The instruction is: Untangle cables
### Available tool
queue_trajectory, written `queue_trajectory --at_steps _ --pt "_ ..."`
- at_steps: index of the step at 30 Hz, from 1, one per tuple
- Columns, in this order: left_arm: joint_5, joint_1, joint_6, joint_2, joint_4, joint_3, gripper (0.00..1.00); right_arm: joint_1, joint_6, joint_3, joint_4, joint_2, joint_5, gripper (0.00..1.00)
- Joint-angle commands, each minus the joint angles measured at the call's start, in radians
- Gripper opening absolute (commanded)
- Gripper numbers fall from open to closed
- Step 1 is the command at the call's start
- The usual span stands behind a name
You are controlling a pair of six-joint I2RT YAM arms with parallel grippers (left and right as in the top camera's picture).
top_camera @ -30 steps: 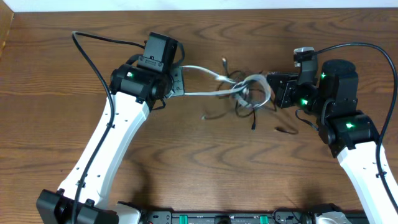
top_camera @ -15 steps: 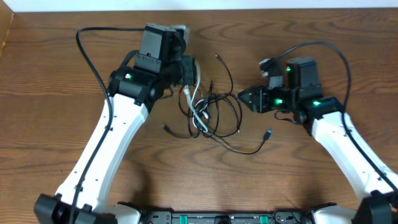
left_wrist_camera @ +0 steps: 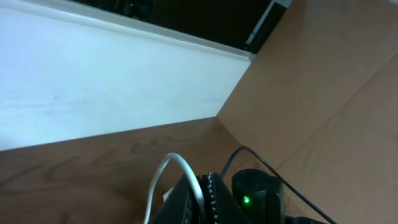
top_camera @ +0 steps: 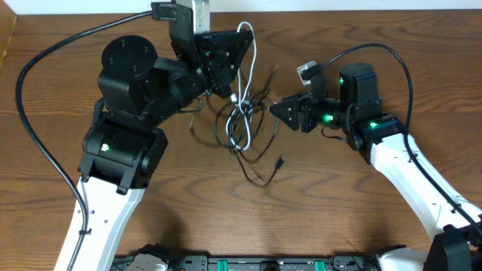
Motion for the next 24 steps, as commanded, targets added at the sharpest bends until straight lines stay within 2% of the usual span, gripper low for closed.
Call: queue_trajectory --at_steps 1,5,13,19,22,24 --pt "0.013 0.003 -0.02 0.009 0.01 0.018 0.07 0.026 0.005 0.017 0.003 0.0 -0.068 0.51" --pt "0.009 0.003 -0.02 0.044 0.005 0.018 0.08 0.068 0.005 0.017 -0.019 0.0 -0.063 0.5" --pt "-0.014 0.003 -0.02 0.075 -0.013 0.018 0.08 0.031 0.005 0.017 -0.107 0.0 -0.05 0.49" --pt "-0.014 0.003 -0.02 0.075 -0.016 0.018 0.07 0.005 -0.06 0.017 -0.122 0.012 -0.139 0.46" --pt "-0.013 0.003 -0.02 0.075 -0.016 0.018 0.08 0.041 -0.071 0.017 -0.092 0.046 -0.134 0.38" --pt "-0.013 0.003 -0.02 0.075 -0.016 0.018 0.07 0.085 -0.07 0.017 -0.064 0.093 -0.105 0.29"
